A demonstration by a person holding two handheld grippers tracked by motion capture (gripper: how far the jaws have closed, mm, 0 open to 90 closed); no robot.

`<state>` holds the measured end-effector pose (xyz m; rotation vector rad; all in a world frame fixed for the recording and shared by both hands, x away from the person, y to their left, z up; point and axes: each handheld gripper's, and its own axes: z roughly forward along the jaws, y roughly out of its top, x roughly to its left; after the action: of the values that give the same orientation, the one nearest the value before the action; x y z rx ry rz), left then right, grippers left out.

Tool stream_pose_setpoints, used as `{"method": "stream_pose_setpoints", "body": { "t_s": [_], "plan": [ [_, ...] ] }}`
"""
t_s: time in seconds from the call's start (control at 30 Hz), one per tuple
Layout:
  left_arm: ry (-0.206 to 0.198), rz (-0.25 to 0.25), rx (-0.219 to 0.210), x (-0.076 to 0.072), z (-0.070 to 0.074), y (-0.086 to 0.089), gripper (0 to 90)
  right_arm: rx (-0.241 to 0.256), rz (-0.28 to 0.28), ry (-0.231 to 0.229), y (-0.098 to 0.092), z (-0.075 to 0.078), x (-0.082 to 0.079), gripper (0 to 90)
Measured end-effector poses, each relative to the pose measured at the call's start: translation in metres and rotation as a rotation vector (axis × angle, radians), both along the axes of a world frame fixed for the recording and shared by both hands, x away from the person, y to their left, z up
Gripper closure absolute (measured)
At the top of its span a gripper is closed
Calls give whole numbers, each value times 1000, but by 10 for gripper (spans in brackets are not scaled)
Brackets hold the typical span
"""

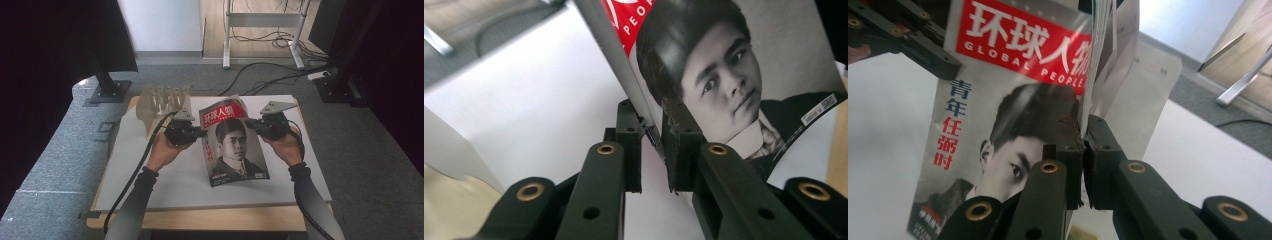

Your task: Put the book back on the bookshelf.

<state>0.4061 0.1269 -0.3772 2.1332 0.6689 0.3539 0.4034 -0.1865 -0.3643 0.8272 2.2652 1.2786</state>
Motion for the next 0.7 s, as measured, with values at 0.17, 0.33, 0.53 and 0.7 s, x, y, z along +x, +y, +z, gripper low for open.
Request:
{"method": "stream_pose_setpoints", "body": {
  "t_s": [0.17, 0.33, 0.53, 0.7],
  "plan": [
    [-86, 2, 4, -10, 15, 3, 846, 13, -14, -26, -2, 6, -2, 851],
    [-96, -36, 49, -23, 20, 3, 833, 19, -19, -16, -7, 0, -4, 857],
    [-87, -78, 126, -35, 25, -9, 746, 34, 3, -14, -20, -3, -16, 856],
    [-66, -76, 138, -23, 24, -23, 695, 43, 13, -18, -27, -6, -24, 855]
  ]
}}
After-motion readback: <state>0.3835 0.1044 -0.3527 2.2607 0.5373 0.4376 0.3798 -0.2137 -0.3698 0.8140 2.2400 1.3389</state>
